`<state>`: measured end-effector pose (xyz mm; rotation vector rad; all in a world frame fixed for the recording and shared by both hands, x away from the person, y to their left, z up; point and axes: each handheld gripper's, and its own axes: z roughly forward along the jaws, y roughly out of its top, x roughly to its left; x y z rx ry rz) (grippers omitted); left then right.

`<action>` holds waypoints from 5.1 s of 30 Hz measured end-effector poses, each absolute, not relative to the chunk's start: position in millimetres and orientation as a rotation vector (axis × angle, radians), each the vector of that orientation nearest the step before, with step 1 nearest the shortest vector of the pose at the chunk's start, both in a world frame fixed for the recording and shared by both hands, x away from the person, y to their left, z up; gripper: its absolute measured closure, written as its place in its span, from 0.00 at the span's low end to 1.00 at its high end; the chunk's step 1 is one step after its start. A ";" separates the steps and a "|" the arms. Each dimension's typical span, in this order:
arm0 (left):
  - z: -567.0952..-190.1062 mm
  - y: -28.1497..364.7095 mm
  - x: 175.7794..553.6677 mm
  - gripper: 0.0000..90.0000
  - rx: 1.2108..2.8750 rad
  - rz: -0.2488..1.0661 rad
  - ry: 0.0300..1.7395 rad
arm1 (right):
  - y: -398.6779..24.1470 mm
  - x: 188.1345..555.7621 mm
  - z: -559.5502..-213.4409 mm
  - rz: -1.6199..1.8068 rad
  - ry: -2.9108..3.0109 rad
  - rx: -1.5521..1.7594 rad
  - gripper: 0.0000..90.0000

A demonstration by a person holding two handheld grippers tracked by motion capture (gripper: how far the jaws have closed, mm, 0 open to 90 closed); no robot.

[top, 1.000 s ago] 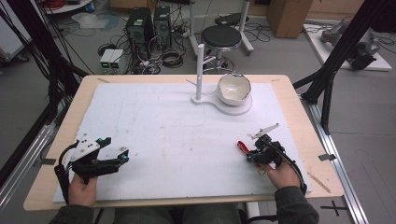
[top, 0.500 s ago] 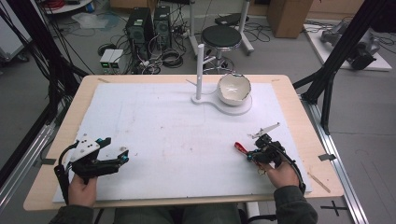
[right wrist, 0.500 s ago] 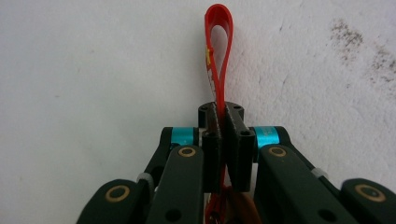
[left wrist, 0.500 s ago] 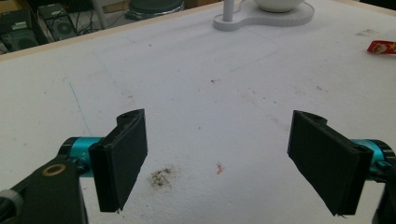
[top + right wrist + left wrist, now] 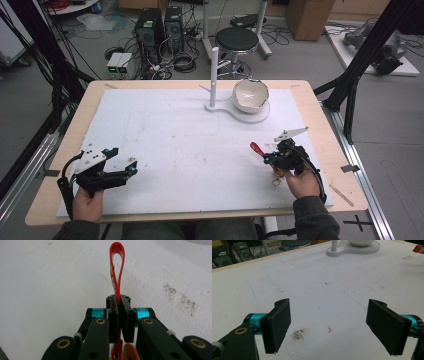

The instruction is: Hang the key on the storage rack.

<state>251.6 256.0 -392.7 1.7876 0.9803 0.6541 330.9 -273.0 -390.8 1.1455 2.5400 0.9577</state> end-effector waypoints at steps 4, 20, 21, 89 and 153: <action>-392.7 256.5 251.3 0.23 1.789 0.656 0.979 | -273.3 330.3 -386.0 1.009 2.514 1.139 0.96; -392.4 254.8 251.1 0.23 1.794 0.659 0.972 | -275.4 331.3 -350.6 1.145 2.404 1.105 0.96; -392.3 255.0 251.0 0.23 1.795 0.660 0.972 | -275.7 331.4 -348.9 1.154 2.398 1.098 0.96; -390.4 256.9 249.4 0.23 1.788 0.667 0.967 | -199.8 390.0 -279.7 1.293 2.231 0.967 0.96; -390.0 259.7 248.8 0.23 1.769 0.673 0.970 | -146.1 459.5 -291.3 1.211 2.216 1.056 0.96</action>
